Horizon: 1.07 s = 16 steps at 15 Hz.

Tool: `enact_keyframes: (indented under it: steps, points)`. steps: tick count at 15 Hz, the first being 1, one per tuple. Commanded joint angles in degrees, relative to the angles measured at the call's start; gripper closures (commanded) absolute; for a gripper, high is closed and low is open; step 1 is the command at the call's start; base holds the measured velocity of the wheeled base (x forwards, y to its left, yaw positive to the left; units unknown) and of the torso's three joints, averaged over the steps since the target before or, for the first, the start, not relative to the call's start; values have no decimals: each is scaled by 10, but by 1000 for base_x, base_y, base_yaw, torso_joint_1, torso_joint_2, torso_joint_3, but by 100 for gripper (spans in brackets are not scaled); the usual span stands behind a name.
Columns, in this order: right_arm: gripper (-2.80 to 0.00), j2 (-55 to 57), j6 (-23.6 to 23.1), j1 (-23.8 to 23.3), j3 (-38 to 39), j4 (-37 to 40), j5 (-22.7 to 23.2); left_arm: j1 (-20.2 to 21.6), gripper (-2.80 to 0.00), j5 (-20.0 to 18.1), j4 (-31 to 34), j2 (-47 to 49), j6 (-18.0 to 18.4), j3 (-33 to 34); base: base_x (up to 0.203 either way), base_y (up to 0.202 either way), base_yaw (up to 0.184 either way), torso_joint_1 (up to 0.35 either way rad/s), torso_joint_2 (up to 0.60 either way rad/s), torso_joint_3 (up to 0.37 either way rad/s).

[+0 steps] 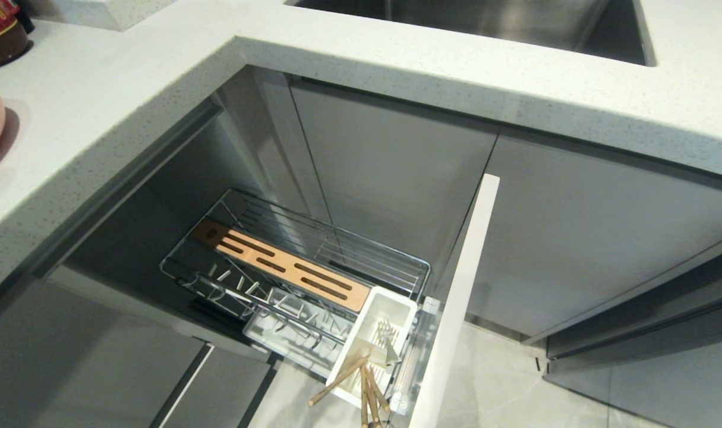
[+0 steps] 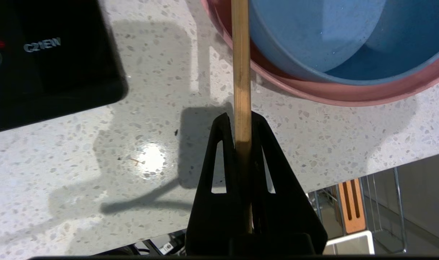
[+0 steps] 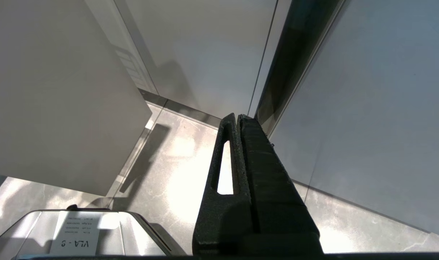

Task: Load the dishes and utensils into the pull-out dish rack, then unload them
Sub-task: Take the chopsticks out of the cupboard

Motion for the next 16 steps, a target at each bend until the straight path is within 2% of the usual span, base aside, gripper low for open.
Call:
enact_keyframes:
  steps: [1,5,16]
  points:
    - [0,0,0,0,0,0,0,-1,0,-12,2,10,-2,0,0,0,0,0,0,0]
    - [0,0,0,0,0,0,0,-4,0,-44,-9,17,-2,1,0,0,0,0,0,0]
    - [0,0,0,0,0,0,0,13,0,-21,-9,-4,-35,-1,0,0,0,0,0,0]
